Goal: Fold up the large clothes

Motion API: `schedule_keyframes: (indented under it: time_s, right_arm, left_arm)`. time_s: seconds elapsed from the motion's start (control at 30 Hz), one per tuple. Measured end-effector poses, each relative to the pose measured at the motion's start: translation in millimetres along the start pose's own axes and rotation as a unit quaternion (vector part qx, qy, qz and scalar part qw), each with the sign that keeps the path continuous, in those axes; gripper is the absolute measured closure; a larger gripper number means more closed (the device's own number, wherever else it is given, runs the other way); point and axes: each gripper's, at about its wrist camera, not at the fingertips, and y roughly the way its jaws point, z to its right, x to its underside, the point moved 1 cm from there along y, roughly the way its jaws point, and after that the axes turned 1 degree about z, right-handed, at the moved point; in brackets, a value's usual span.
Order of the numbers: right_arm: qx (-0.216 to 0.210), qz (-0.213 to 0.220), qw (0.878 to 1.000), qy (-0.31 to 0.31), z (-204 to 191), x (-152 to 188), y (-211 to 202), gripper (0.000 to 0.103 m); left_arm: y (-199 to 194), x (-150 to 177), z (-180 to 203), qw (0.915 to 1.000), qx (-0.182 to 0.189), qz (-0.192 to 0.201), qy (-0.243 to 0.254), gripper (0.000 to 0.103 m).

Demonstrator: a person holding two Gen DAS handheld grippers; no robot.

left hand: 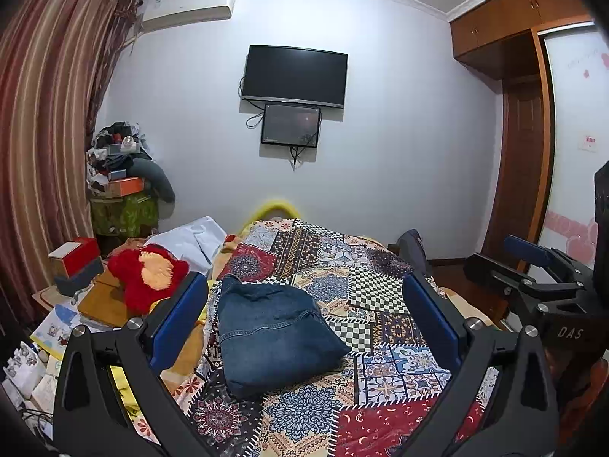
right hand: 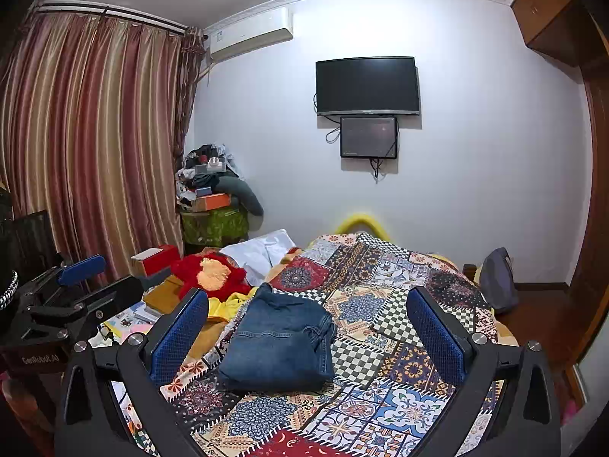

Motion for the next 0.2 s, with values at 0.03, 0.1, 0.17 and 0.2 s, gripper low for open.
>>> schedule_keyframes:
  time_s: [0.03, 0.1, 0.17, 0.2]
  right_arm:
    - [0.000, -0.001, 1.000, 0.001, 0.5, -0.7, 0.4, 0.000]
    - [-0.001, -0.002, 1.000, 0.003, 0.9, -0.9, 0.3, 0.000]
    - [-0.001, -0.001, 1.000, 0.004, 1.9, -1.9, -0.1, 0.000]
    - [-0.001, -0.002, 1.000, 0.003, 2.2, -1.8, 0.0, 0.000]
  left_arm:
    - [0.0, 0.4, 1.1, 1.0000, 0.000, 0.000, 0.002, 0.000]
    - [0.6, 0.3, 3.7, 1.0000, 0.000, 0.000, 0.007, 0.000]
    - [0.9, 0.7, 5.2, 1.0000, 0.000, -0.001, 0.008, 0.000]
    - [1.0, 1.0, 4.8, 1.0000, 0.000, -0.001, 0.007, 0.000]
